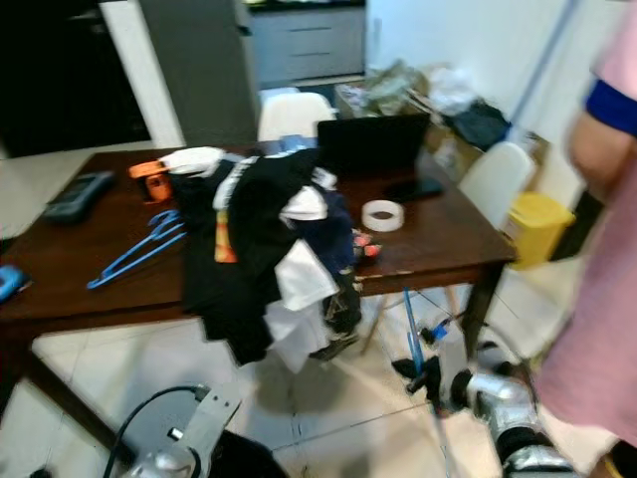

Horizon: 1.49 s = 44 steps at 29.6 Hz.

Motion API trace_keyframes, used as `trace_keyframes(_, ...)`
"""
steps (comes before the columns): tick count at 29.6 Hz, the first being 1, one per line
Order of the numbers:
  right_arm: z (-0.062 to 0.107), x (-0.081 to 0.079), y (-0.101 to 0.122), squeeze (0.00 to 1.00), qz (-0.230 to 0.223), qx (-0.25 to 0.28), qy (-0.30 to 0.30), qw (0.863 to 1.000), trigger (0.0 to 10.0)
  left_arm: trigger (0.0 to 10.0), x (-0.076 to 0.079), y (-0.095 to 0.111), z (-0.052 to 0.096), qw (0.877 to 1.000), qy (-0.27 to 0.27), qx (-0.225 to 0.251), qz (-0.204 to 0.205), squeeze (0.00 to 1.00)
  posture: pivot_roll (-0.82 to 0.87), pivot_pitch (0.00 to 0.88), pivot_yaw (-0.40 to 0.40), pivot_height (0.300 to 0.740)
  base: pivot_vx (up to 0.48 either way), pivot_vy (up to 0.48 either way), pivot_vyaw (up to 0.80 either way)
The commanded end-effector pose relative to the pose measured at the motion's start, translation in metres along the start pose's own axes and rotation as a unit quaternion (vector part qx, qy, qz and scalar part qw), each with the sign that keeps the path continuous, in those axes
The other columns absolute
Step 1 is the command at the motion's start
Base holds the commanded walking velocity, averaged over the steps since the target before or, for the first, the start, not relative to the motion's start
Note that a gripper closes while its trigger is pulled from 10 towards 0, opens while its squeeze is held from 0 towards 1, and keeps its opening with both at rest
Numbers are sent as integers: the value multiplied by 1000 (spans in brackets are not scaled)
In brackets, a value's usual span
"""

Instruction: Hang hanger

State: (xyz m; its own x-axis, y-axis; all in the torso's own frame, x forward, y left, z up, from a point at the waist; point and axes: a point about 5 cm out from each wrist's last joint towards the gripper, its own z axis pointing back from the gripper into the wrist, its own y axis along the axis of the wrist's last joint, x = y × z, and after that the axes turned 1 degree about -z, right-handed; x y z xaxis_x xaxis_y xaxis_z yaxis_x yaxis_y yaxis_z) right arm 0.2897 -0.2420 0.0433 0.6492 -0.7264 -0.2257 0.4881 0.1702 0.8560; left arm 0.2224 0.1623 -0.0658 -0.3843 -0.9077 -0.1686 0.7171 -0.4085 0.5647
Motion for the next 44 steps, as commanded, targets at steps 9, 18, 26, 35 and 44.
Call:
trace_keyframes(9, 20, 3, 59, 0, 25, 126, 45, 991, 10000, 10000, -5, 0, 1, 1000, 1, -3, -10, 0, 0, 0, 30, 740, 0, 0, 0)
trace_keyframes(18, 29, -37, 138, 0, 86, 284, 142, 944, 10000, 10000, -4, 1, 0, 1000, 0, 0, -10, 0, 5, 0, 27, 740, 0, 0, 0)
trace_keyframes(26, 37, -47, 170, 0, 119, 317, 152, 928, 10000, 10000, -3, 2, 0, 1000, -4, 2, -7, 0, 7, 0, 22, 740, 0, 0, 0)
trace_keyframes(35, 29, -64, 163, 0, 159, 258, 175, 937, 10000, 10000, -3, 2, 0, 1000, -4, 3, -6, 0, 4, 0, 21, 740, 0, 0, 0)
trace_keyframes(44, 1, -85, 164, 0, 268, 164, 101, 944, 10000, 10000, -3, 2, 0, 1000, -11, 6, -6, 0, -1, 0, 24, 740, 0, 0, 0)
